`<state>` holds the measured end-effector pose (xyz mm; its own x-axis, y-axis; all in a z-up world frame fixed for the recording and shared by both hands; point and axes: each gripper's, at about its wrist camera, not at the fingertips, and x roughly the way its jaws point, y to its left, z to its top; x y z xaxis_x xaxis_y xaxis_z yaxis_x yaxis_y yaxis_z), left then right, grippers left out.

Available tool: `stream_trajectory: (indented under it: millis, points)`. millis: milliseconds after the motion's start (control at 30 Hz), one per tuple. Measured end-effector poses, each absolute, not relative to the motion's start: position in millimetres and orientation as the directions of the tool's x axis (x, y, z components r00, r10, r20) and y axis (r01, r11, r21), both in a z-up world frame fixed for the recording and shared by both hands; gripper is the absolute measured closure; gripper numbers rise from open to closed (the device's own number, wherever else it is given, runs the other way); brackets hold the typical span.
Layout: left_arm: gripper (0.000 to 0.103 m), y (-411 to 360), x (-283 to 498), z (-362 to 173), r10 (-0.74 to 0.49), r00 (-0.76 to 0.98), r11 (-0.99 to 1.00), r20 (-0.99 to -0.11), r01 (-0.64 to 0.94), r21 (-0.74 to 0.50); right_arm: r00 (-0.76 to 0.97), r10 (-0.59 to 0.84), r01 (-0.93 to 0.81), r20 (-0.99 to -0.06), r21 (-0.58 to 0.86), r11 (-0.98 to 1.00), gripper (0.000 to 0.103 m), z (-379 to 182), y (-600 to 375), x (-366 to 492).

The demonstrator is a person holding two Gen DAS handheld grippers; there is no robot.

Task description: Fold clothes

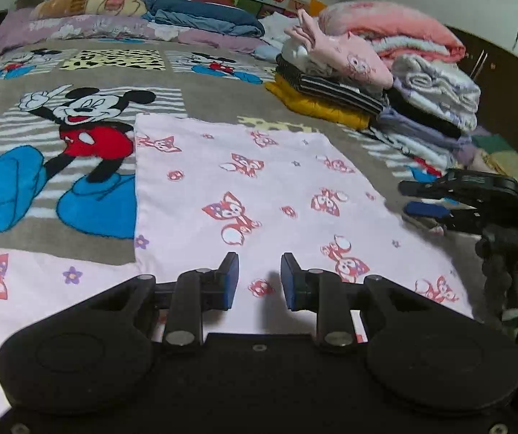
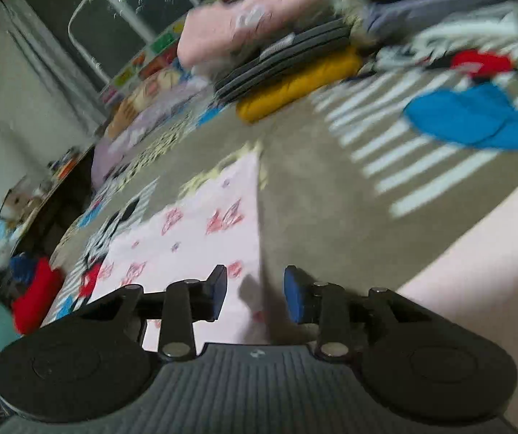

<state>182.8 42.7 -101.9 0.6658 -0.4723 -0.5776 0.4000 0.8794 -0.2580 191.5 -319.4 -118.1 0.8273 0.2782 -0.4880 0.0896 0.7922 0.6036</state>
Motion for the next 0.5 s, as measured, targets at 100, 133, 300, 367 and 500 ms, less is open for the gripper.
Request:
stream_trajectory:
  millis: [100, 133, 300, 367, 500]
  points:
    - [0.079, 46, 185, -102, -0.485, 0.663, 0.873, -0.57, 0.407, -0.268, 0.846, 0.297, 0.035, -0.443, 0.602, 0.797, 0.05, -110, -307, 188]
    - [0.079, 47, 186, -104, -0.488, 0.66, 0.871, -0.57, 0.409, -0.272, 0.843, 0.313, 0.006, -0.438, 0.588, 0.809, 0.05, -107, -299, 190]
    - [0.079, 49, 187, -108, -0.496, 0.647, 0.867, -0.579, 0.411, -0.283, 0.802, 0.418, -0.039, -0.427, 0.66, 0.75, 0.05, -108, -267, 228]
    - [0.079, 50, 188, -108, -0.499, 0.647, 0.866, -0.577, 0.407, -0.291, 0.795, 0.425, 0.031, -0.433, 0.728, 0.685, 0.05, -119, -266, 247]
    - [0.079, 60, 188, -107, -0.492, 0.65, 0.87, -0.579, 0.392, -0.299, 0.813, 0.313, 0.219, -0.491, 0.755, 0.618, 0.072, -134, -284, 262]
